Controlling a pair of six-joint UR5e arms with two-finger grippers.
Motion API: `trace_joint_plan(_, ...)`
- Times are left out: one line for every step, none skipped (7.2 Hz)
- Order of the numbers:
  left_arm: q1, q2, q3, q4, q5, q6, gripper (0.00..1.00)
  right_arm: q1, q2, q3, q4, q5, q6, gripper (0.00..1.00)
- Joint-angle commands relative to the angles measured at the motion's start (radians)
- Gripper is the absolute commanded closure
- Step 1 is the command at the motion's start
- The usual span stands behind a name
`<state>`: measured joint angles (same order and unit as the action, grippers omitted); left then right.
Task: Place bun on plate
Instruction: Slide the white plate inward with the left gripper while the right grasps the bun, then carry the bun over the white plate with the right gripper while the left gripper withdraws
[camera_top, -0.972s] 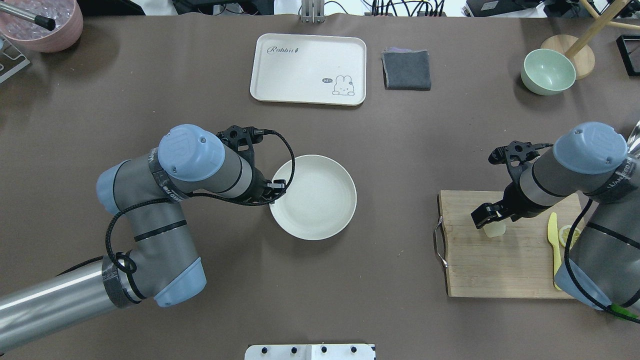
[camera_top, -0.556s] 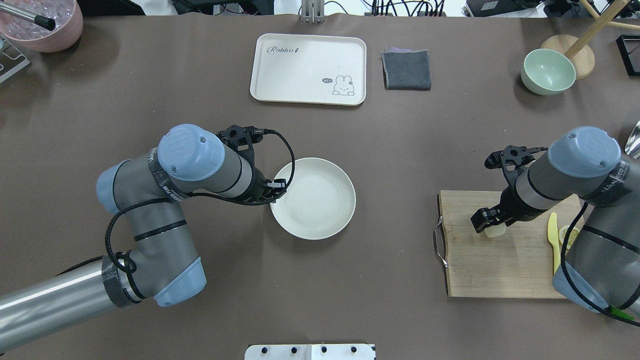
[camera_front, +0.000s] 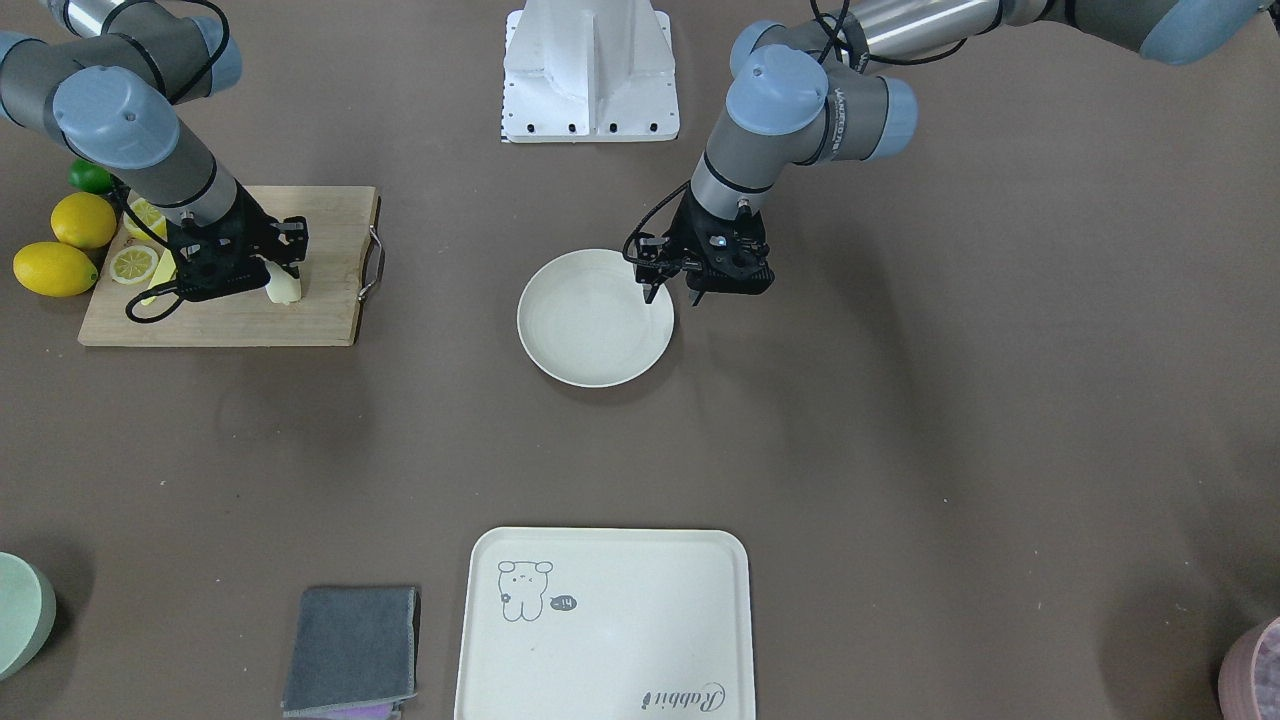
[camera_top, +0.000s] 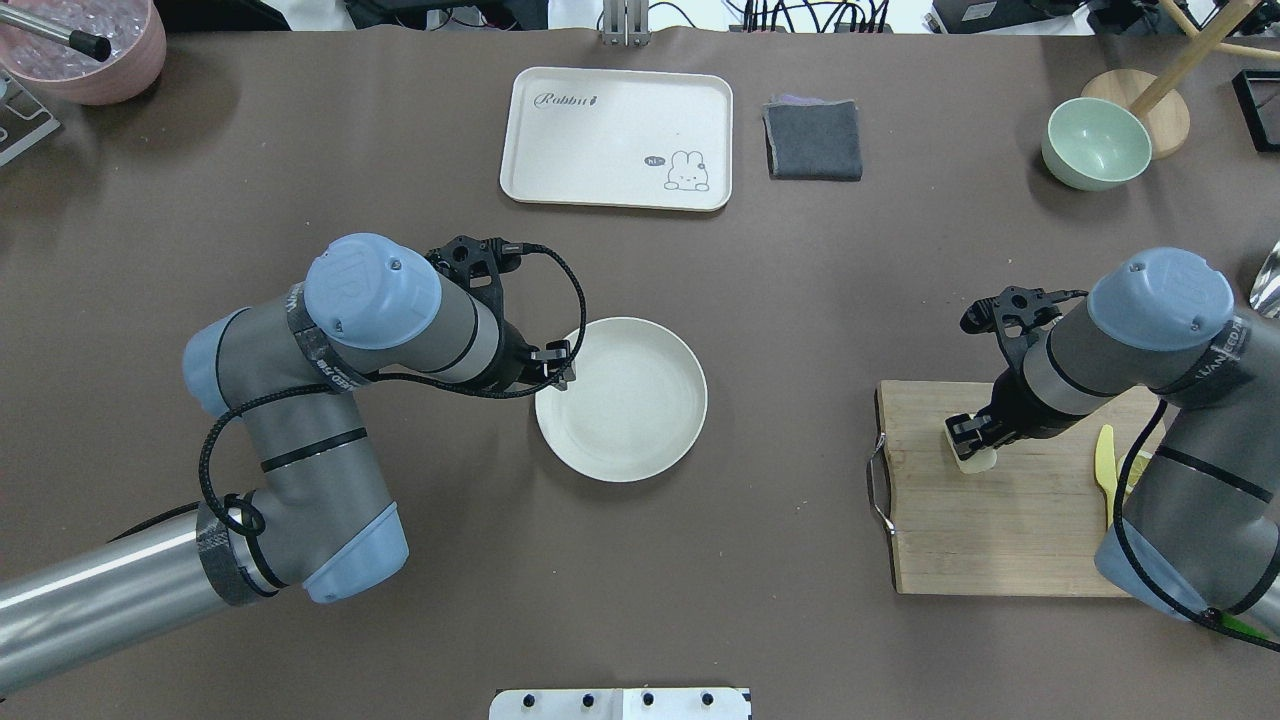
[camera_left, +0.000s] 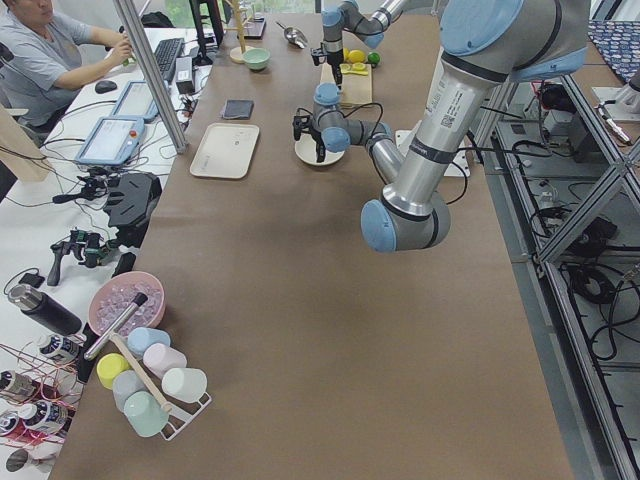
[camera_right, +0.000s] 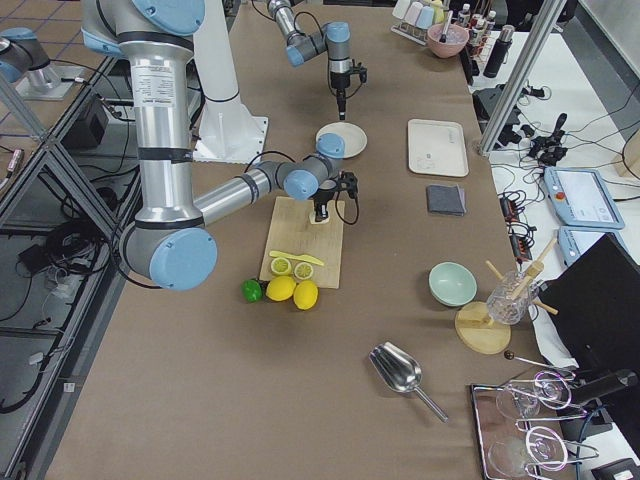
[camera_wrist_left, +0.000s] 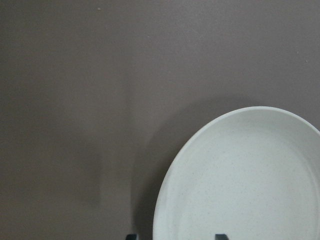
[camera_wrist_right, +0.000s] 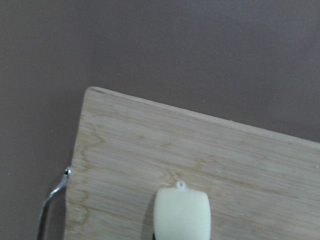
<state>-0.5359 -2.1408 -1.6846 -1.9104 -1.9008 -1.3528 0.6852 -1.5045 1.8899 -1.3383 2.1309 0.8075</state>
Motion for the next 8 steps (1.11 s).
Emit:
trace_joint_plan(-0.057, 0.053, -0.084, 0.036, -0.018, 0.018, 0.32, 0.010, 0.088, 0.003, -0.010, 0.006, 0.013, 0.77)
trace_joint_plan(-0.099, 0.135, -0.168, 0.071, -0.050, 0.097, 0.31, 0.005, 0.149, -0.003, -0.010, 0.003, 0.031, 0.77)
trace_joint_plan(-0.128, 0.238, -0.232, 0.077, -0.072, 0.178, 0.30, -0.030, 0.247, -0.006, -0.059, -0.006, 0.123, 0.77)
trace_joint_plan(-0.159, 0.281, -0.240, 0.077, -0.072, 0.226, 0.30, -0.064, 0.376, -0.038, -0.144, -0.037, 0.181, 0.77)
trace_joint_plan(-0.188, 0.324, -0.253, 0.076, -0.073, 0.292, 0.29, -0.116, 0.488, -0.088, -0.180, -0.089, 0.258, 0.76)
trace_joint_plan(-0.214, 0.370, -0.269, 0.074, -0.075, 0.367, 0.28, -0.157, 0.574, -0.160, -0.180, -0.138, 0.309, 0.76)
trace_joint_plan(-0.231, 0.392, -0.271, 0.073, -0.078, 0.395, 0.28, -0.179, 0.636, -0.229, -0.177, -0.153, 0.343, 0.76)
trace_joint_plan(-0.246, 0.406, -0.271, 0.071, -0.084, 0.423, 0.28, -0.187, 0.679, -0.292, -0.170, -0.163, 0.355, 0.76)
